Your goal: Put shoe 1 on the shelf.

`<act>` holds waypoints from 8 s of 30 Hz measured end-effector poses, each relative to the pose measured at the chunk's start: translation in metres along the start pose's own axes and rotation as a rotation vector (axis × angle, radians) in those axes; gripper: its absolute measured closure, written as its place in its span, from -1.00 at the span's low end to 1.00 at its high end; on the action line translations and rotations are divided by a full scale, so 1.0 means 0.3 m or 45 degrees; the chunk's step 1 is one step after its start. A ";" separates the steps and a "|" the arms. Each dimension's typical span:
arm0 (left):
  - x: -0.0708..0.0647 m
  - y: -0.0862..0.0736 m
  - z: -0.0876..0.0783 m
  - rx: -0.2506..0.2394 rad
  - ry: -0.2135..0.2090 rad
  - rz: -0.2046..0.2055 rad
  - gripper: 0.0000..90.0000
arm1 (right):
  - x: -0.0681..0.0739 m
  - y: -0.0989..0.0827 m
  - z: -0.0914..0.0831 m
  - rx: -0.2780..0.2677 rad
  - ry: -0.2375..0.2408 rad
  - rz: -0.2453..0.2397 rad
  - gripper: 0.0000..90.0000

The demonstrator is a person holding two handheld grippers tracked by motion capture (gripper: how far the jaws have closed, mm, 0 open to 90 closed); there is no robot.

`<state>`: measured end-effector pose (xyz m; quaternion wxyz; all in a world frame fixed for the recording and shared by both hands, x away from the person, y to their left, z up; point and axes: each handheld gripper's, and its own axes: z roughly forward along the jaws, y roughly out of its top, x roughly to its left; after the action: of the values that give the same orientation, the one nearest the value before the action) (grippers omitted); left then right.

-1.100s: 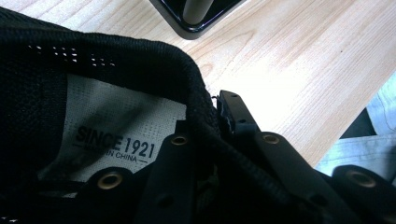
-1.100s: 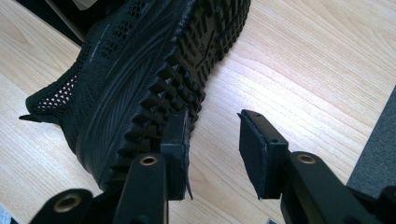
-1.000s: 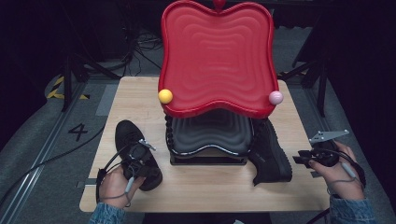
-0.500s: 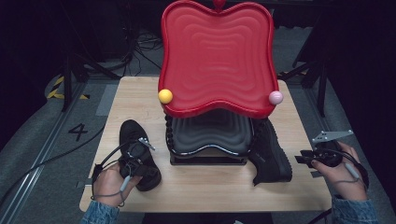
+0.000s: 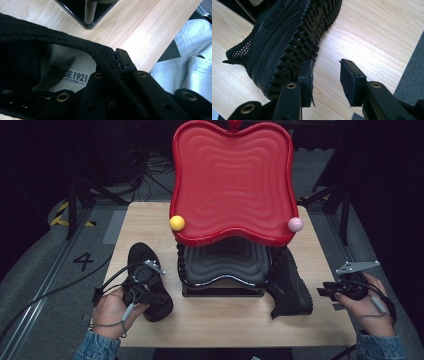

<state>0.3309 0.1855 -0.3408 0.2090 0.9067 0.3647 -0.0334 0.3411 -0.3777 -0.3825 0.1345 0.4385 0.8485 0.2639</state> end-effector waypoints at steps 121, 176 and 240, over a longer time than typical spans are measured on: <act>-0.407 0.406 -0.812 -0.133 0.346 0.641 0.87 | 0.029 -0.042 -0.095 -0.082 -0.016 -0.021 0.43; -0.423 0.735 -0.605 -0.131 0.340 0.910 0.87 | 0.027 -0.082 -0.107 -0.063 -0.006 -0.017 0.42; -0.353 0.674 -0.699 -0.402 -0.015 0.717 -0.01 | 0.049 -0.073 -0.068 -0.019 0.014 -0.038 0.35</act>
<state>0.3708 0.0708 -0.0555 0.3503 0.9281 0.0991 0.0777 0.3084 -0.3828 -0.3780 0.1370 0.4233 0.8537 0.2707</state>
